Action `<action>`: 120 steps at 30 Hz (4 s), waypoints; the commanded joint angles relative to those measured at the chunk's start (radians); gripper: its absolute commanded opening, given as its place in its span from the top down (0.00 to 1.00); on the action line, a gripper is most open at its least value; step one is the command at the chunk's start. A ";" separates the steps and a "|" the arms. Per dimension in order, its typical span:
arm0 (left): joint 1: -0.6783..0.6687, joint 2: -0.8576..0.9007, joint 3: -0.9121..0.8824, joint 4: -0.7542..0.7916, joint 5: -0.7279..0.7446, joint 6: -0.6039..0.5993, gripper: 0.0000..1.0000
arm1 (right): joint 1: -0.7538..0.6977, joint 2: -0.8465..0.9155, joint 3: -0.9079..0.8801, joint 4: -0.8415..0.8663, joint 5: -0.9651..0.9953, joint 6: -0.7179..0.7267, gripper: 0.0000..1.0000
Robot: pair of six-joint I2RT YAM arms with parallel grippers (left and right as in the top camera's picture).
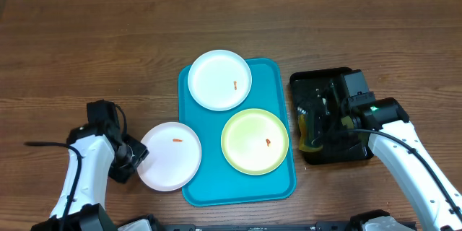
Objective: Clean dirty plates on tray and stack at the side
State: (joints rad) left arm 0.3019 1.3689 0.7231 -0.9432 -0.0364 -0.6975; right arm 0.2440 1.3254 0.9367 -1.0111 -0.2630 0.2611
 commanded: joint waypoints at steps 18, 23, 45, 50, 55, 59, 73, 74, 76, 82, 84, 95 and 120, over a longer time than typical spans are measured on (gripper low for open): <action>0.005 0.000 -0.045 0.148 0.046 0.162 0.96 | 0.004 -0.018 0.030 0.006 -0.008 0.001 0.96; 0.000 0.000 0.072 0.094 0.056 0.248 0.96 | 0.004 -0.018 0.030 0.006 -0.008 0.001 0.96; -0.307 0.000 0.145 0.165 -0.096 0.467 0.95 | 0.004 -0.018 0.030 0.011 -0.008 0.004 0.96; -0.316 0.000 0.145 0.185 -0.093 0.474 0.53 | 0.004 -0.018 0.030 0.011 -0.008 0.004 0.96; -0.316 0.000 0.146 0.185 -0.031 0.520 0.43 | 0.004 -0.018 0.030 0.014 -0.008 0.004 0.96; -0.317 -0.001 0.176 0.160 0.048 0.527 0.43 | 0.004 -0.018 0.030 0.013 -0.008 0.004 0.96; -0.554 0.004 0.259 0.084 0.303 0.494 0.48 | 0.004 -0.018 0.030 0.027 -0.008 0.022 0.96; -0.599 0.011 0.259 0.090 0.245 0.451 0.48 | 0.004 -0.018 0.030 0.032 -0.012 0.032 0.96; -0.679 0.031 0.259 0.109 0.172 0.388 0.50 | 0.004 -0.018 0.030 0.042 -0.035 0.031 0.96; -0.818 0.164 0.259 0.169 0.077 0.227 0.56 | 0.010 -0.018 0.029 0.042 -0.093 0.031 0.96; -0.820 0.221 0.259 0.190 0.078 0.199 0.60 | 0.026 -0.018 0.030 0.043 -0.096 0.030 0.96; -0.816 0.429 0.259 0.289 0.196 0.169 0.84 | 0.131 -0.018 0.030 0.076 -0.098 0.023 0.96; -0.792 0.415 0.262 0.132 0.182 0.097 0.96 | 0.395 0.448 0.029 0.390 0.141 0.156 0.96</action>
State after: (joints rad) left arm -0.4950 1.7622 0.9985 -0.8009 0.2054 -0.5709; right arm 0.6418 1.7111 0.9390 -0.6258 -0.2047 0.3923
